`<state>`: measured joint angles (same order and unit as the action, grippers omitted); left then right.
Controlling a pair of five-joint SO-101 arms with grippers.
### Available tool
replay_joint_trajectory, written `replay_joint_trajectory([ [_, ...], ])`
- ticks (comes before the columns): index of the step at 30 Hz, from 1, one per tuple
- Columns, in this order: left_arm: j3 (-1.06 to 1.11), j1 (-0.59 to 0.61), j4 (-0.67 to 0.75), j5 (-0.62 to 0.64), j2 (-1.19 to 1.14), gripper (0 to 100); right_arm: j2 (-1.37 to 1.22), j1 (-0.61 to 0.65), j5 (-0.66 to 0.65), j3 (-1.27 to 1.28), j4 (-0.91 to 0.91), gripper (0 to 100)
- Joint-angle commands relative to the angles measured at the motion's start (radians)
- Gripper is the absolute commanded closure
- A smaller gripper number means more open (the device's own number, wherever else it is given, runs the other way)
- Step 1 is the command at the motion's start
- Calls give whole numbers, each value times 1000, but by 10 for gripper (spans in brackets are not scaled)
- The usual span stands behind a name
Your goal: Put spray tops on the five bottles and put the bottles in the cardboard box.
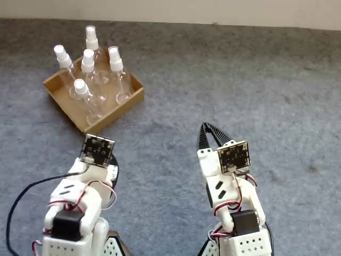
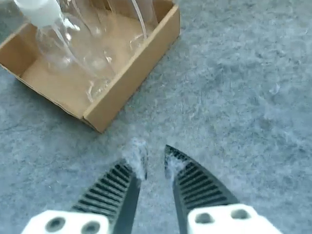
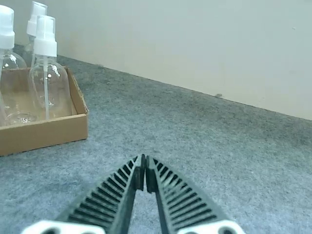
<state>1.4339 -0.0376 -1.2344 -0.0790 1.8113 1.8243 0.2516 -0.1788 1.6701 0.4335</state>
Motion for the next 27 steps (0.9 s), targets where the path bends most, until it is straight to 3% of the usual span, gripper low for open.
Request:
replay_joint_trajectory([
  [1,91,-4,35,-9,13,994,5,8,-5,162,5,993],
  [11,219,-2,31,-8,13,994,5,8,-5,162,7,993],
  [19,262,148,-8,-8,13,995,7,54,-5,162,47,993],
  [27,262,148,-86,-8,13,995,13,84,-8,156,48,993],
])
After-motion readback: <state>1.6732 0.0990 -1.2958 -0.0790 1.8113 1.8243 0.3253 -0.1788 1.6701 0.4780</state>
